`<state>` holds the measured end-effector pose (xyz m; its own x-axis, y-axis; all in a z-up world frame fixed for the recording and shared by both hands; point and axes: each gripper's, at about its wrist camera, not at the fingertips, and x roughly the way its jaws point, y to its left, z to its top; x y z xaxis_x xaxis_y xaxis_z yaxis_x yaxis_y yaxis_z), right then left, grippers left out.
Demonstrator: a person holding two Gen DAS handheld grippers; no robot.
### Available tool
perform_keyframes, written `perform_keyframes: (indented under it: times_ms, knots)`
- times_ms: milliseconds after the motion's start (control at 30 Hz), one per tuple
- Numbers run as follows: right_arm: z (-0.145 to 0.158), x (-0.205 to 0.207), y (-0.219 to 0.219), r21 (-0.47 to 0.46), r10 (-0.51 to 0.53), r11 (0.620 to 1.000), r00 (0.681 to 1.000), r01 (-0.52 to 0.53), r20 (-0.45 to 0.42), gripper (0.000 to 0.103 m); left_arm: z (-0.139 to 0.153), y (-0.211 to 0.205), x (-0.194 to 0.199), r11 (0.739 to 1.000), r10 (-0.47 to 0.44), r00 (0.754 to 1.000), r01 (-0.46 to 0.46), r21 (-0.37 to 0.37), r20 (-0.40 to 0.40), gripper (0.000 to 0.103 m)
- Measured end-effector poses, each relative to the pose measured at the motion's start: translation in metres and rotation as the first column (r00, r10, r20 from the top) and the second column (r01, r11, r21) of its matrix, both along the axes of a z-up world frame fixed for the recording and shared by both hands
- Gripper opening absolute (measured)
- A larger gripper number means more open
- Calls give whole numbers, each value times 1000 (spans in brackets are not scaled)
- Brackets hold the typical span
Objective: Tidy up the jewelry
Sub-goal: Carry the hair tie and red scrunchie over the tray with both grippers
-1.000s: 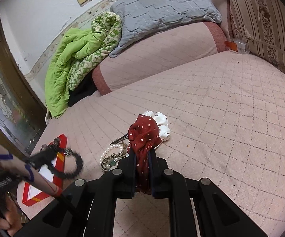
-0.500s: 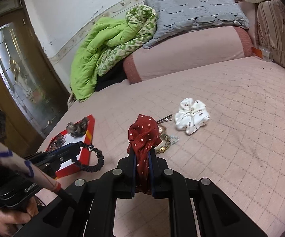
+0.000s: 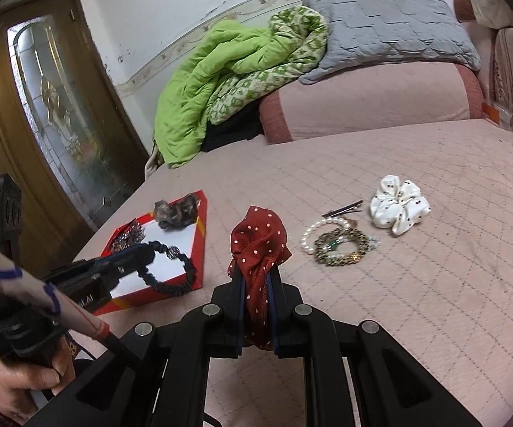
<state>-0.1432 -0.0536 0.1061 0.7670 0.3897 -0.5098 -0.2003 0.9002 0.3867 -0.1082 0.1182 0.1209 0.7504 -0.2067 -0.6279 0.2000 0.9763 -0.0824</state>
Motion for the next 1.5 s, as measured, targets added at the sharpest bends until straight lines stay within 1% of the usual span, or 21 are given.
perform_keyframes:
  times_ms: [167, 267, 400, 500, 533, 600, 700, 733, 833, 900, 1000, 1133, 1267, 1500]
  knots:
    - [-3, -1, 20, -66, 30, 997, 1000, -30, -6, 12, 0, 28, 4, 998, 56, 998, -56, -42, 0, 6]
    - [-6, 0, 23, -100, 33, 994, 999, -34, -15, 12, 0, 42, 11, 994, 94, 996, -94, -63, 4, 6]
    - [-7, 2, 16, -81, 10, 997, 1000, -12, -30, 12, -2, 63, 23, 984, 150, 989, -149, -95, 2, 6]
    - [-7, 4, 20, -90, 14, 996, 999, -17, -41, 12, -5, 83, 31, 976, 191, 982, -189, -108, 4, 6]
    - [-7, 6, 21, -80, 18, 997, 998, -22, -52, 12, -6, 91, 34, 973, 205, 979, -203, -111, 4, 6]
    - [-5, 7, 24, -45, 20, 999, 998, -22, -58, 12, -11, 109, 37, 964, 242, 970, -241, -115, 1, 6]
    - [7, 14, 36, -22, 41, 999, 998, -42, -43, 12, -19, 137, 44, 944, 294, 955, -295, -146, -25, 6]
    - [13, 19, 44, -12, 59, 998, 998, -59, -35, 12, -22, 145, 47, 939, 310, 950, -311, -149, -31, 6]
    - [26, 35, 69, 5, 111, 994, 994, -111, -20, 12, -29, 157, 58, 933, 330, 943, -334, -134, -46, 6]
    - [32, 50, 90, 15, 149, 989, 989, -149, -20, 12, -35, 168, 65, 924, 335, 939, -344, -165, -80, 6]
    - [34, 74, 121, 11, 194, 981, 980, -194, -37, 12, -40, 176, 76, 917, 343, 933, -358, -176, -108, 6]
    - [20, 110, 156, -2, 230, 973, 968, -231, -97, 12, -48, 176, 92, 914, 341, 927, -365, -175, -155, 6]
    - [1, 142, 175, 8, 237, 971, 955, -239, -179, 13, -51, 180, 108, 909, 355, 918, -383, -166, -177, 6]
    - [-16, 174, 192, -35, 227, 970, 946, -241, -234, 14, -57, 186, 122, 903, 385, 900, -413, -119, -202, 6]
